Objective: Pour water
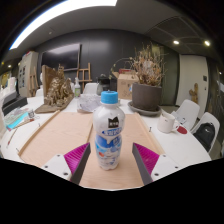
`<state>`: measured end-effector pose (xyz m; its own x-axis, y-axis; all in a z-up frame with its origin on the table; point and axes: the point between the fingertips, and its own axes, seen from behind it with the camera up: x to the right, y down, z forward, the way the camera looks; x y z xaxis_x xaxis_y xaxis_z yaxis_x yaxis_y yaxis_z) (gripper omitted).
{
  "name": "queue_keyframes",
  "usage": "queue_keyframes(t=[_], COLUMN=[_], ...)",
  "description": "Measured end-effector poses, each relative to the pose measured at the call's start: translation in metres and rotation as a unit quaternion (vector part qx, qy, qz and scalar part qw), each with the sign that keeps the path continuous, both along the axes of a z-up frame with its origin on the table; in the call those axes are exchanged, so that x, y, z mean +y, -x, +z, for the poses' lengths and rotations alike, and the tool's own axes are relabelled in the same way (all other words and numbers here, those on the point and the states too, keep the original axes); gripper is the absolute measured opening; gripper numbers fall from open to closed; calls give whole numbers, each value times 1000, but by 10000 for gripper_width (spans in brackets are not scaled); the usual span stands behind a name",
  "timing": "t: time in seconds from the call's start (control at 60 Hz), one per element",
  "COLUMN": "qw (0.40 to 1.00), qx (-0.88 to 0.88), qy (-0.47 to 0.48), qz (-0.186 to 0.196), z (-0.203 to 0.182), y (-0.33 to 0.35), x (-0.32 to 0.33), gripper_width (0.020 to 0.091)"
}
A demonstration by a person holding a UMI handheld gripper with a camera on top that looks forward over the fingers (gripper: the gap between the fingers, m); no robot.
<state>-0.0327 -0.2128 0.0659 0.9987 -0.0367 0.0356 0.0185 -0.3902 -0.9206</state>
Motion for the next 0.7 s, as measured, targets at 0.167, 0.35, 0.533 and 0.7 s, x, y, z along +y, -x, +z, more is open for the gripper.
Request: queue_keyframes(t=[0.167,0.35,0.533,0.7], qw=[1000,999,1000,999], qx=[3,1,4,18], qy=[-24,-36,-27,-24], qz=[0,-1,-1,11], z=[-5,-6,-7,17], y=[5,7,7,11], x=[43,51,53,60], gripper_width=[712,478,356,353])
